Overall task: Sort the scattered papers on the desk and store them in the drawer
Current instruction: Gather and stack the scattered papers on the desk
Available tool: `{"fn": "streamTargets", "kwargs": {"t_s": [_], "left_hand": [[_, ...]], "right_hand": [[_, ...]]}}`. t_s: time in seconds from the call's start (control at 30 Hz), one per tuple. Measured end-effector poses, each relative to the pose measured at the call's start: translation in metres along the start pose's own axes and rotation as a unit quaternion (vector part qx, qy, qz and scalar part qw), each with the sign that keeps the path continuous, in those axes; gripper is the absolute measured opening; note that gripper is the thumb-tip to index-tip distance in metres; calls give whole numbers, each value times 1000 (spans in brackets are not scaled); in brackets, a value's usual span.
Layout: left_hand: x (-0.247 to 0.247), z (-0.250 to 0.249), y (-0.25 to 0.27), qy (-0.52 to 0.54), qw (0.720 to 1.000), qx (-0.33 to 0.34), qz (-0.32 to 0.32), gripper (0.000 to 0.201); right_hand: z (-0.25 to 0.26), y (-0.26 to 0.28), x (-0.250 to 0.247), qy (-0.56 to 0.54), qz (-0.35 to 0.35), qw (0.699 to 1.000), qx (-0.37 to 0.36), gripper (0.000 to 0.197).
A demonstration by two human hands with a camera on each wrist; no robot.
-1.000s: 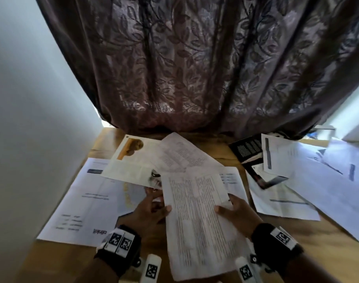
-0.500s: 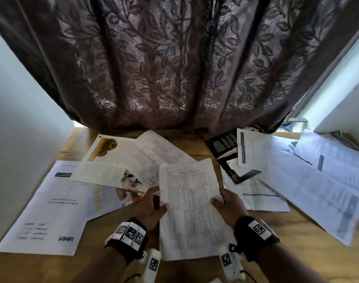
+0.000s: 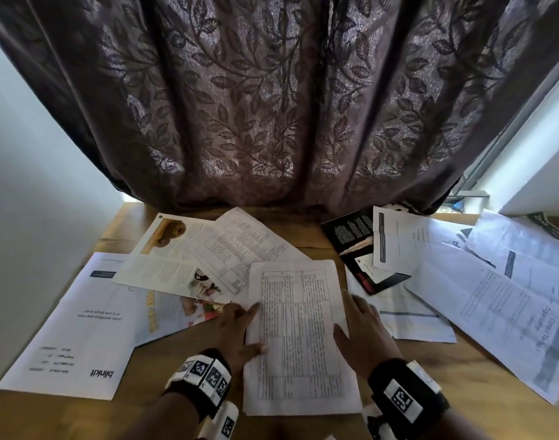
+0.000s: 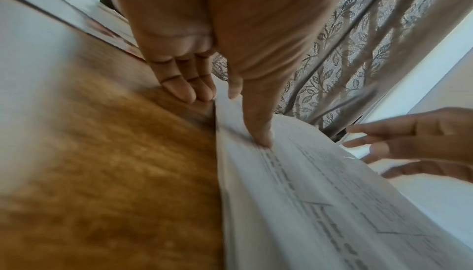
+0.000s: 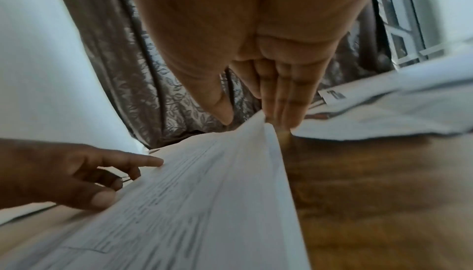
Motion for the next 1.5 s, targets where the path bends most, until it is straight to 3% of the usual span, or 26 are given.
{"fn": "streamTargets", "kwargs": {"t_s": [0.03,0.1,0.23,0.33,0.4,0.5,0.63,0.7,0.83,0.93,1.2,1.3,1.4,1.5], "left_hand": [[2,1,-1,-10,1000,4,1,127],[5,4,-4,-51,999,-1,8,131],[3,3,-8,-150,988,-27,15,94],[3,1,-11,-179,983,-20,34,95],[3,4,-11,-162,985,-34,42,98],[3,4,-11,-132,990,-34,36,99],[10,11,-13,-45,999,-25,19,101],[13,16,-15,-51,998,-24,30,101],[15,18,-18,-40,999,-17,28,98],[16,19,-19,-27,1000,-8,6,97],[16,23,-16,8,1000,15,18,104],[4,5,-9,-78,997,9,28,120],[-3,-38,-1,-221,975,7,2,113],[33,-85,-1,-254,956,121,79,124]], "right_hand": [[10,0,-2,28,-12,999,-35,76],[35,-4,9,39,39,992,-110,86],[87,-19,70,65,213,950,-220,114],[91,-47,92,130,230,932,-248,135],[76,-66,90,178,213,929,-243,144],[41,-89,71,188,200,945,-177,150],[2,-101,46,205,194,954,-104,156],[-3,-99,38,222,187,953,-88,155],[27,-73,45,229,180,945,-148,151],[45,-34,70,206,222,931,-202,144],[-20,-16,43,186,238,946,-121,139],[-19,-18,45,198,230,943,-136,140],[-20,-21,46,199,226,942,-148,142],[-22,-24,50,190,219,944,-158,142]]}}
Point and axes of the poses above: each hand's wrist, its own y-axis away from the middle knuckle, its own x-axis out of the palm, z = x × y, the point moved 6 cm from there along -y, towards the middle knuckle, and after that the axes turned 1 degree about z, right-handed, at the moved point
